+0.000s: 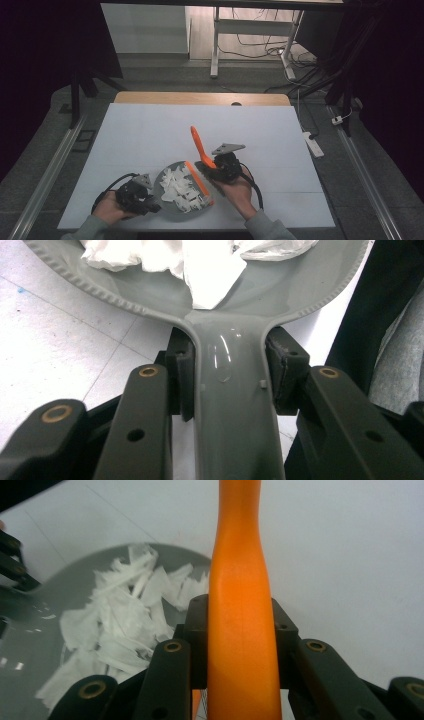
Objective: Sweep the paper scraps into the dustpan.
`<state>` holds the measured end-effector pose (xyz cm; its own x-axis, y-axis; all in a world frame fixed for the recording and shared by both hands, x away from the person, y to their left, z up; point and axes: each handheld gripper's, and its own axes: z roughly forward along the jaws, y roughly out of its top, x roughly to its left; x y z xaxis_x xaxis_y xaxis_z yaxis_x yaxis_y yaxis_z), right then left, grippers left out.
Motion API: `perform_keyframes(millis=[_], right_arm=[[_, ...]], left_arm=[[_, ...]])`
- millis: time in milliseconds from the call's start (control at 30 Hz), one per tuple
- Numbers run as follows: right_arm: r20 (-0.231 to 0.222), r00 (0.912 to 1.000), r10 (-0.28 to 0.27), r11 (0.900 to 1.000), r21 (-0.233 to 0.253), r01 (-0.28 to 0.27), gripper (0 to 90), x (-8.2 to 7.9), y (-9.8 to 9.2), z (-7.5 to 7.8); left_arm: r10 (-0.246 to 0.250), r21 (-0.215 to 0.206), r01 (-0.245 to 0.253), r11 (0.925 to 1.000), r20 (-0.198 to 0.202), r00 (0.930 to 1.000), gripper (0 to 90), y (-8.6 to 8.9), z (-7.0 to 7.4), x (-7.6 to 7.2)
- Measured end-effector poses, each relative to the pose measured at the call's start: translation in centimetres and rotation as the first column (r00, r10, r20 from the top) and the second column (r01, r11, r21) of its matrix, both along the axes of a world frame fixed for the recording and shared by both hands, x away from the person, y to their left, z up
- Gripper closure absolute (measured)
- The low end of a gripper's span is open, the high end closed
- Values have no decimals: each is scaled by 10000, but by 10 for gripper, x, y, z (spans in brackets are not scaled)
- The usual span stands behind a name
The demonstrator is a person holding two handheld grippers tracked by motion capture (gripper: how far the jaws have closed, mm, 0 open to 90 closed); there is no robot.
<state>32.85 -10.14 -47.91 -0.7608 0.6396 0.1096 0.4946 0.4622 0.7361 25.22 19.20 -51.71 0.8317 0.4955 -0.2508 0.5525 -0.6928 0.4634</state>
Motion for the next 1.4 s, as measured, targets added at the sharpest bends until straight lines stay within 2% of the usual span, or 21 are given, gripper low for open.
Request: perform_keyframes(millis=[200,433,567,700,933,1200,1400], right_arm=[[-198,9997,131,9999,-62,-133,707,-3,9,-11],[-195,9977,649,9976,273,-644,707,-13,35,-14],[-310,9950,948,9918,895,-917,707,-17,48,-8],[-41,9923,1242,9862,1112,-1230,707,-21,56,-3],[313,9962,813,9830,1624,-853,707,-12,35,14],[546,9979,359,9864,1586,-442,707,-6,12,23],[609,9979,-207,9869,1612,106,707,-2,-15,26]], left_arm=[[-35,58,35,10000,29,10000,619,-2,0,0],[-3,64,3,10000,12,10000,619,-2,-1,0],[15,56,-15,10000,-8,10000,619,-3,-1,0],[55,-22,-55,10000,-20,10000,619,-2,-2,0],[59,21,-59,10000,9,10000,619,-2,-4,1],[216,-258,-213,9994,91,9997,620,0,-5,1],[378,-440,-368,9984,220,9990,620,0,-4,0]])
